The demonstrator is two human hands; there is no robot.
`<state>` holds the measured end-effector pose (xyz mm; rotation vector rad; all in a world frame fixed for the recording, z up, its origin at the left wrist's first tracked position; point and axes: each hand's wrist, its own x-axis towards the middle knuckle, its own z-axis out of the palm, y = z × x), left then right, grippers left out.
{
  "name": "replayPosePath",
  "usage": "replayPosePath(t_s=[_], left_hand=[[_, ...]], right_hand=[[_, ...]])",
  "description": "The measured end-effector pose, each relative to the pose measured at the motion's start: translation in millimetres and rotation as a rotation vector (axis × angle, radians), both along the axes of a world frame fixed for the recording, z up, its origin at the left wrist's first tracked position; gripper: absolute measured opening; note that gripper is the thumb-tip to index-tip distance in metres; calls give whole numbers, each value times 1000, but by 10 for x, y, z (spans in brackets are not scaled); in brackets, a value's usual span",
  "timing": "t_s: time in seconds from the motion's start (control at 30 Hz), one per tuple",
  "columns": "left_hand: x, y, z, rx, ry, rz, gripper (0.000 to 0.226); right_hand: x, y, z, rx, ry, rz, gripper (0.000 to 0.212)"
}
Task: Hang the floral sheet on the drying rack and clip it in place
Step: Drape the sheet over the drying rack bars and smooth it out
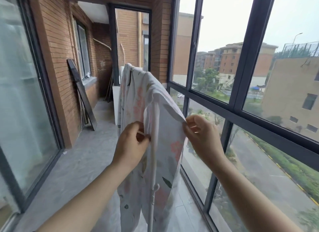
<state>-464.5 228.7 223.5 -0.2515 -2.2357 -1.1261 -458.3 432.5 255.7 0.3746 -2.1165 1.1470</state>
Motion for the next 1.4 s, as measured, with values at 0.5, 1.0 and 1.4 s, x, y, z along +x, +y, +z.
replayPosePath(t_s=[0.5,1.0,1.4], left_hand=[[698,46,198,25,253,133,20],[663,-147,-601,96,-192,91,18],[430,-39,-596,76,-64,172,41]], right_hand=[[98,75,-490,94,-196,107,8],[324,-96,-456,78,-186,104,28],[241,-236,-571,64,-159,-51,21]])
